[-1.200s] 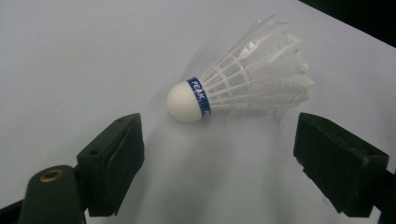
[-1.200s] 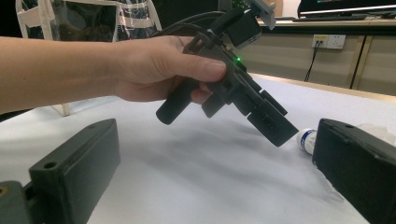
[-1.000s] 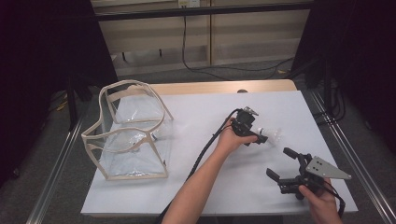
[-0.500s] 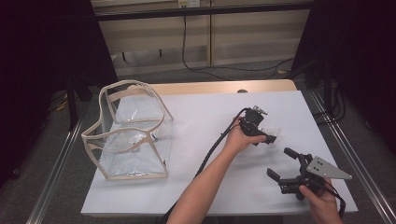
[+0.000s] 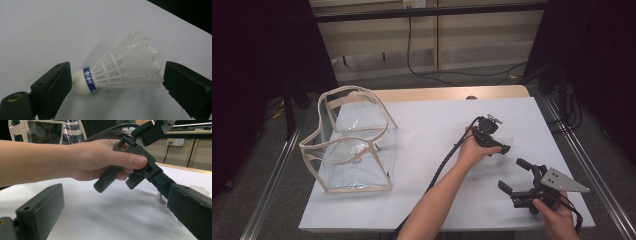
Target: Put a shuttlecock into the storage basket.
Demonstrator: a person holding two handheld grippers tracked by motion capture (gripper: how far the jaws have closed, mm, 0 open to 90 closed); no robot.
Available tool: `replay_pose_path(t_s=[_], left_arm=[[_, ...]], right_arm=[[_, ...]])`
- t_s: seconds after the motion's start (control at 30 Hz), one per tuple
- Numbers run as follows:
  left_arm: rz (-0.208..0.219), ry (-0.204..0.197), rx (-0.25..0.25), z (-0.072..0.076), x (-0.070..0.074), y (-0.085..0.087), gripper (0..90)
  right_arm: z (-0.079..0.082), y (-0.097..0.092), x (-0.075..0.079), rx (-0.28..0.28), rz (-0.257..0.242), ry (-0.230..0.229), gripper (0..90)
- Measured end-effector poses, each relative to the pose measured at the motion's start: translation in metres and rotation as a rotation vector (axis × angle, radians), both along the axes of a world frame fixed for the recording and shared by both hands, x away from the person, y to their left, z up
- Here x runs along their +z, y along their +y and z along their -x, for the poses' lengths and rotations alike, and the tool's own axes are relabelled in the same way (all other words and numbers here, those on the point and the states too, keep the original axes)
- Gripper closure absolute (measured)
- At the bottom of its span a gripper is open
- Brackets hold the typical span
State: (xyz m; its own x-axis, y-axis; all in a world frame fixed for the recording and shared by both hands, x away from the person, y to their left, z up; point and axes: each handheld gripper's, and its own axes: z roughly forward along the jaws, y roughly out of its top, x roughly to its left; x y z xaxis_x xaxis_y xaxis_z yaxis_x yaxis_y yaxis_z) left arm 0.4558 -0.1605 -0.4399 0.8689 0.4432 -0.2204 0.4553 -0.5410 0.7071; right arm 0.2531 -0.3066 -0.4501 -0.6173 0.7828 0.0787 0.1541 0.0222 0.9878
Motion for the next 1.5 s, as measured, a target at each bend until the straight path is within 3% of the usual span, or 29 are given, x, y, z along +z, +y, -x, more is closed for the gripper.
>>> replay_pose_path(t_s=[0.27, 0.5, 0.6, 0.77, 0.87, 1.0, 1.07, 1.2, 1.5], left_arm=[[-0.004, 0.013, 0.031, -0.002, -0.001, 0.019, 17.7], [0.002, -0.008, 0.067, -0.006, -0.001, 0.033, 28.7], [0.030, 0.005, 0.078, -0.004, -0.001, 0.030, 28.6], [0.035, -0.038, 0.086, 0.000, -0.004, 0.020, 29.8], [0.031, -0.063, 0.100, 0.000, -0.006, 0.018, 38.1], [0.023, -0.090, 0.109, 0.001, -0.002, 0.021, 57.9], [0.041, -0.091, 0.121, 0.000, 0.001, 0.025, 69.7], [0.056, -0.057, 0.136, -0.003, 0.005, 0.035, 89.8], [0.092, 0.021, 0.093, -0.003, 0.011, 0.051, 90.0]], right_arm=[[0.000, 0.001, 0.000, 0.004, 0.000, 0.004, 0.7], [-0.001, 0.002, -0.001, 0.008, 0.006, 0.002, 0.7], [-0.001, 0.002, -0.001, 0.009, 0.007, 0.001, 0.7], [-0.002, 0.002, -0.001, 0.009, 0.006, 0.001, 0.7], [-0.001, 0.002, -0.001, 0.010, 0.005, 0.000, 0.7], [-0.001, 0.001, -0.001, 0.011, 0.002, 0.002, 0.7], [0.000, 0.001, 0.000, 0.011, 0.002, 0.002, 0.7], [0.000, 0.002, 0.000, 0.010, 0.004, 0.002, 0.7], [-0.001, 0.002, 0.000, 0.010, 0.004, 0.000, 0.7]])
